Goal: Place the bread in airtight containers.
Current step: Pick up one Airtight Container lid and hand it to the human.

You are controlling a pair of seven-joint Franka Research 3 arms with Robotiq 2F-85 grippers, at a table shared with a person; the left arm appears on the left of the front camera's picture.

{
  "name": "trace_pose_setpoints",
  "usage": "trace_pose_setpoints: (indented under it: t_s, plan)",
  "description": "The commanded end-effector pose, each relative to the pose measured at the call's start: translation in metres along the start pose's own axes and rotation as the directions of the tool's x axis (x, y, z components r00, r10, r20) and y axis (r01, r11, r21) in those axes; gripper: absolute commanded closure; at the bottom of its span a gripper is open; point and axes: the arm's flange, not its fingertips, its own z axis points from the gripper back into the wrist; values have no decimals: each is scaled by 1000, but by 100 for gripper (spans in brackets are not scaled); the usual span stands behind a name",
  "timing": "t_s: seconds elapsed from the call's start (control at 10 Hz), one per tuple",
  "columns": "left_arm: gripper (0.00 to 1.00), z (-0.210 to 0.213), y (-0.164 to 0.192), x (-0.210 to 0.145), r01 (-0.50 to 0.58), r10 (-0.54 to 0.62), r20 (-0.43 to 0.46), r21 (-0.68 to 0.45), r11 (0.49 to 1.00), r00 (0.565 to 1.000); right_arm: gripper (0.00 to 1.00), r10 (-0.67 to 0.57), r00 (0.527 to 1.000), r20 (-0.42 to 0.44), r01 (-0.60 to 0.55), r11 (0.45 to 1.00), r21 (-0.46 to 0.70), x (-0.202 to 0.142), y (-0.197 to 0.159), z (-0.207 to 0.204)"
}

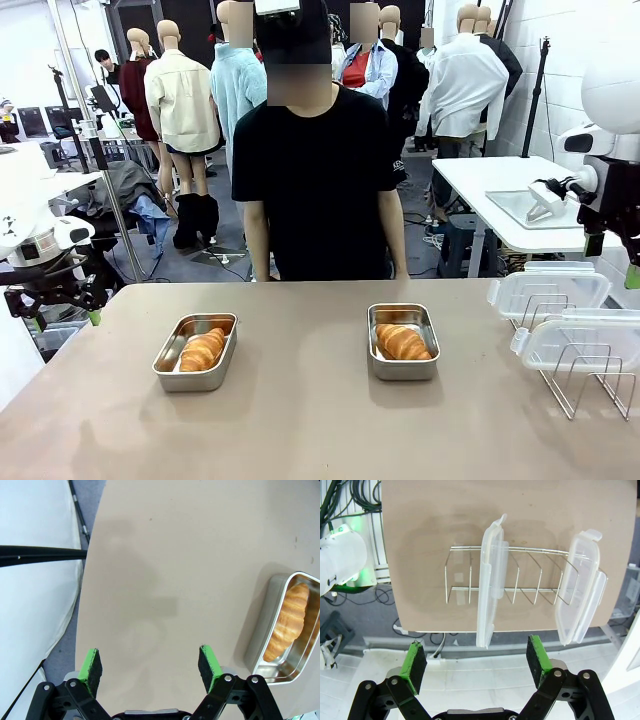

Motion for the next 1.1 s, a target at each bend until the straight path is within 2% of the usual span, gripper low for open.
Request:
trace_pose_setpoints:
  t_s: [0.0,0.1,0.4,0.5,0.6,0.8,1.0]
  plan:
    - [0,1,2,-1,0,0,1,-2,1000,1000,0,0,1000,0,0,1000,0,0,0,0]
    - [0,1,2,-1,0,0,1,-2,1000,1000,0,-54,999,2,54,999,1,3,-1,-6]
    - [0,1,2,-1,0,0,1,-2,1000,1000,0,-37,999,-29,38,999,26,10,0,-45]
    - [0,1,2,-1,0,0,1,-2,1000,1000,0,-44,999,-33,44,999,2,10,-2,-59]
    - [0,1,2,-1,0,0,1,-2,1000,1000,0,-31,999,-19,31,999,31,10,-7,-71]
    - [0,1,2,-1,0,0,1,-2,1000,1000,0,-89,994,-59,89,996,-4,14,-15,-90]
    - [0,1,2,-1,0,0,1,-2,1000,1000,0,-102,993,-57,101,995,-8,14,-27,-100]
